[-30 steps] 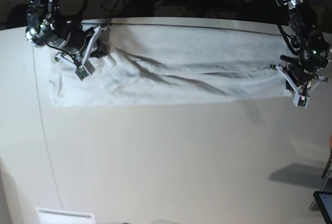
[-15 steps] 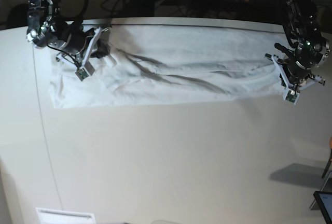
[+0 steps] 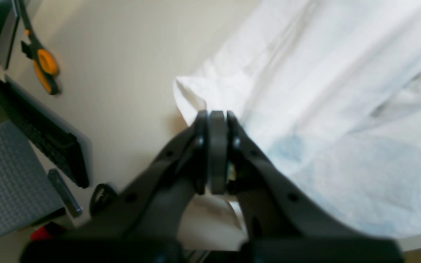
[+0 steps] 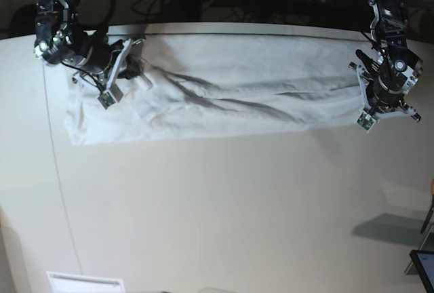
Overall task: Fold the T-shirt properly
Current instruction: 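Pull the folded edge with the left gripper toward the arms to straighten it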
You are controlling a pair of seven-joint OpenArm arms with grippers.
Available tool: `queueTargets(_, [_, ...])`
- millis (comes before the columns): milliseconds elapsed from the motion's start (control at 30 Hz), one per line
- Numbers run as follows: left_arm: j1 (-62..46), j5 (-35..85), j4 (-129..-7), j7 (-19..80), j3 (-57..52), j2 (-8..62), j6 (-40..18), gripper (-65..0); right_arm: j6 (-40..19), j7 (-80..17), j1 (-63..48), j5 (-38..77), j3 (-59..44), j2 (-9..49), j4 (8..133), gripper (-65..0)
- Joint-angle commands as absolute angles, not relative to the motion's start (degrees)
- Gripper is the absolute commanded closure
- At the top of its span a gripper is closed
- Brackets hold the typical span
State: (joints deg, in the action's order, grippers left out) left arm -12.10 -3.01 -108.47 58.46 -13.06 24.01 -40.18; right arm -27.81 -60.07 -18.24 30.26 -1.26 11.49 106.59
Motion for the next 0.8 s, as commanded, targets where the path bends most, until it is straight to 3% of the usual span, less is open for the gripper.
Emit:
queueTargets(0, [-11.6,-4.0,-109.4,58.1,-13.8,25.6,-40.0,0.0,-27.9,-59.3,-17.6,30.8,-1.6,11.9,107.3,-0.3])
queueTargets(767, [-14.7,-3.3,-111.9,58.1,-16.3,29.1,-40.0,0.0,-24.9,-59.3,-17.6,30.8,-1.6,11.8,107.3,-0.3])
